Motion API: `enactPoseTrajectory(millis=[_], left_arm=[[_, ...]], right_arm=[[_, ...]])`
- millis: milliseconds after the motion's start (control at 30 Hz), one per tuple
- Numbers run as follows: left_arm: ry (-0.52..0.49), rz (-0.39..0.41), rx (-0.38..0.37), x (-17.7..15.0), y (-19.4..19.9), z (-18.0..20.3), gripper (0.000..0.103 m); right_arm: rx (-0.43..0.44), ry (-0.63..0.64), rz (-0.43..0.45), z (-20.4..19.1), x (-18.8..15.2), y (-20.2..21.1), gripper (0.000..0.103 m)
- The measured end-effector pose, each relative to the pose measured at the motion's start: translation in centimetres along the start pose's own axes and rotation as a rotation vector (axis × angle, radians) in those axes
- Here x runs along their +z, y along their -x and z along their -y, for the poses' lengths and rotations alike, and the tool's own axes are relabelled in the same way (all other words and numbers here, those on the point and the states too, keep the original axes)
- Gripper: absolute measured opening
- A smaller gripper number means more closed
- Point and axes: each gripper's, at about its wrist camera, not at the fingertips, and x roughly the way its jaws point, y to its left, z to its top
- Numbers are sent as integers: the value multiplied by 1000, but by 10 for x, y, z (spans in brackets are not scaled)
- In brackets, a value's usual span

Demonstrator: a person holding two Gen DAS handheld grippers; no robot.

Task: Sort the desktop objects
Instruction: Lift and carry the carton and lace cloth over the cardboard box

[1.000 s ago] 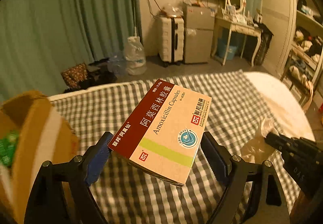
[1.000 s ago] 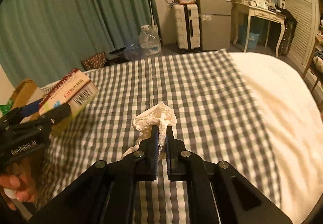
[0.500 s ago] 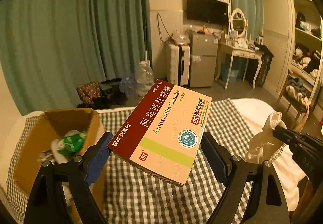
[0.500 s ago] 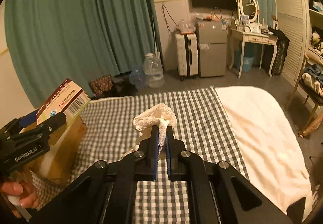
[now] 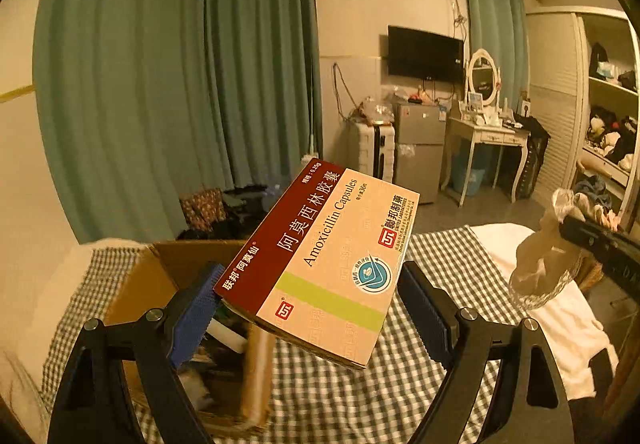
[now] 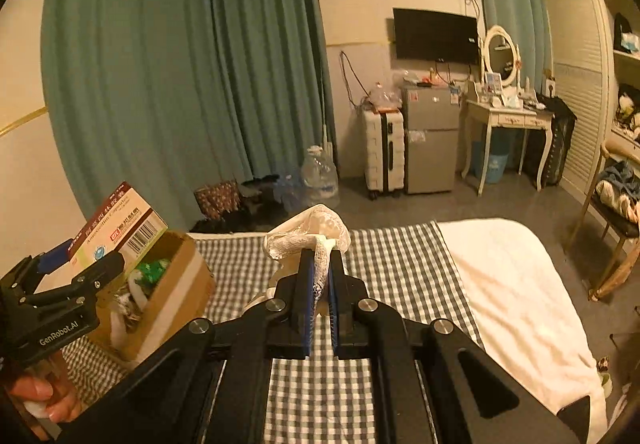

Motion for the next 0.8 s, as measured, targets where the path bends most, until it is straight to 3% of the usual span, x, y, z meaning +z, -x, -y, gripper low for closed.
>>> enactPoseTrajectory(millis=[100, 367, 567, 800], left_arm=[[-16, 7, 32, -2, 7, -11, 89], [59, 11, 90, -8, 14, -67, 89], [106, 19, 168, -14, 14, -113, 89], [122, -29, 225, -27, -4, -145, 89]], right_arm=[[3, 15, 27, -18, 6, 6, 6], [54, 62, 49, -71, 16, 3, 6], [109, 98, 45, -114, 18, -14, 6], [176, 143, 24, -158, 16, -43, 6]])
